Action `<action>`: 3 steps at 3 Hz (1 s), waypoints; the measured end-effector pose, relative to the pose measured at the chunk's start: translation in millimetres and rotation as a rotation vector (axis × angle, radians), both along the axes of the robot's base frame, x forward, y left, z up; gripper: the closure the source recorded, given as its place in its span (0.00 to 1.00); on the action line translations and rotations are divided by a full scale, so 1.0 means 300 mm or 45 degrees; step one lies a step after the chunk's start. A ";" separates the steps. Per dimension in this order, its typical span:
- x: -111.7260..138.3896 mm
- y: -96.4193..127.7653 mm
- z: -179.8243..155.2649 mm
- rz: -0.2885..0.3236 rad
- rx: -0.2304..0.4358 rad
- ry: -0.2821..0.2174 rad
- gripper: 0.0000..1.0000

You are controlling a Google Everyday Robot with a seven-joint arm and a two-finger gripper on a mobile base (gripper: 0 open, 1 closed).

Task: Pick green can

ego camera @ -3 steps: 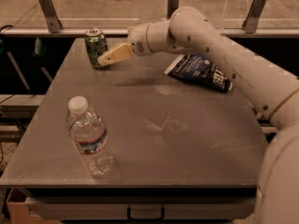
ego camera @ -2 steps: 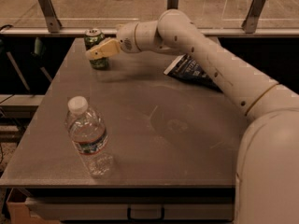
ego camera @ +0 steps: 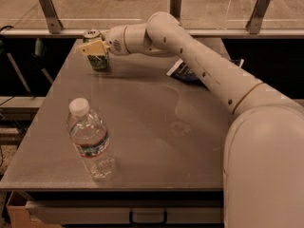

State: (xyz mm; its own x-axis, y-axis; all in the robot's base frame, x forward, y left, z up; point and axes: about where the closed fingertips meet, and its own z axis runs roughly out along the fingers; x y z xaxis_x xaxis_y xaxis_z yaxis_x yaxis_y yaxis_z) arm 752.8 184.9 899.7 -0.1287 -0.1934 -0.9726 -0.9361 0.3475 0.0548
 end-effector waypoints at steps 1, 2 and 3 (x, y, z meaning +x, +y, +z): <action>-0.022 -0.006 -0.006 -0.008 0.007 0.017 0.65; -0.089 -0.067 0.101 0.021 0.082 -0.035 0.95; -0.184 -0.117 0.183 0.094 0.156 -0.041 1.00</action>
Offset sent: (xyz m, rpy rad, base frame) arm -0.0365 -0.0407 0.0581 0.1069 -0.0791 0.0149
